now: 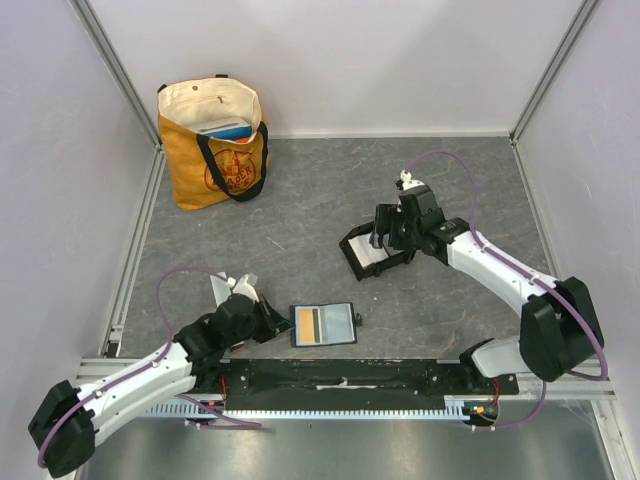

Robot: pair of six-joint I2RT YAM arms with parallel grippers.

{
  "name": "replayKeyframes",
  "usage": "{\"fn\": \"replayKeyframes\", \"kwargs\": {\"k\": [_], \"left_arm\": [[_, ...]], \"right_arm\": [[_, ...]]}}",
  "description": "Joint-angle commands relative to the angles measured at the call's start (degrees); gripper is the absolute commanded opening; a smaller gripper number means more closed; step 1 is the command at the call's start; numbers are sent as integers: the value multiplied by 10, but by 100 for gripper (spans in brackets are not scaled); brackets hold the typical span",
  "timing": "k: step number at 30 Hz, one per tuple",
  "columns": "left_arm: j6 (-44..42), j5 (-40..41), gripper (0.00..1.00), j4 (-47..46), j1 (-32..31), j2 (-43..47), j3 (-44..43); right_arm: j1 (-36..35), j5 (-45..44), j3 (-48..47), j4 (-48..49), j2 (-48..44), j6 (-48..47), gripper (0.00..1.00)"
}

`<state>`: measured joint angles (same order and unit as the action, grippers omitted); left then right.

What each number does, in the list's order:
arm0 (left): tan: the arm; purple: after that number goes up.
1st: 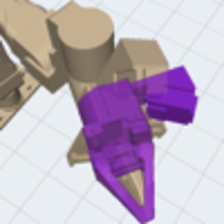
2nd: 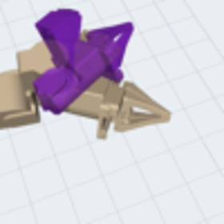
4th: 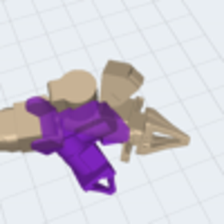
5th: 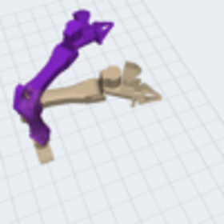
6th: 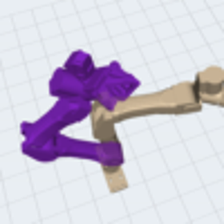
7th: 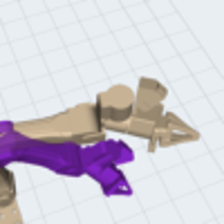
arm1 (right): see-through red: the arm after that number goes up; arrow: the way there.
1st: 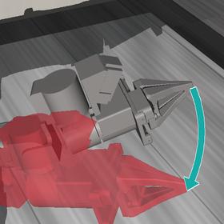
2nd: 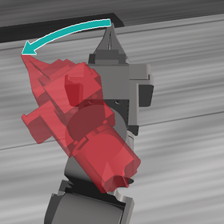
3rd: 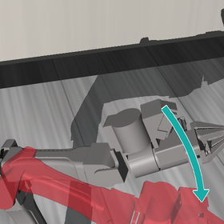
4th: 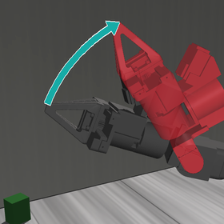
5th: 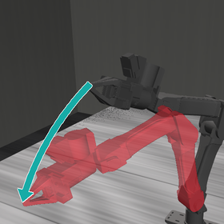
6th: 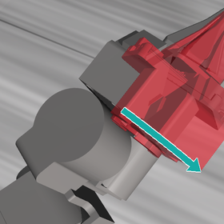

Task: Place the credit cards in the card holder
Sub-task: Pick up the credit card from the storage box.

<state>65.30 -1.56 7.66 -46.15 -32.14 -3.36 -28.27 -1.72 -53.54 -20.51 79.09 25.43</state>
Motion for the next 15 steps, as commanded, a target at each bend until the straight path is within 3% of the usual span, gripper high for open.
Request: {"fn": "replayKeyframes", "kwargs": {"k": [1,15], "left_arm": [[14,12,2,-4,-2,-7,-10],[18,14,2,-3,-2,-6,-16]], "right_arm": [[26,88,-31,35,33,-28,87],[58,129,-53,61,104,-39,89]]}}
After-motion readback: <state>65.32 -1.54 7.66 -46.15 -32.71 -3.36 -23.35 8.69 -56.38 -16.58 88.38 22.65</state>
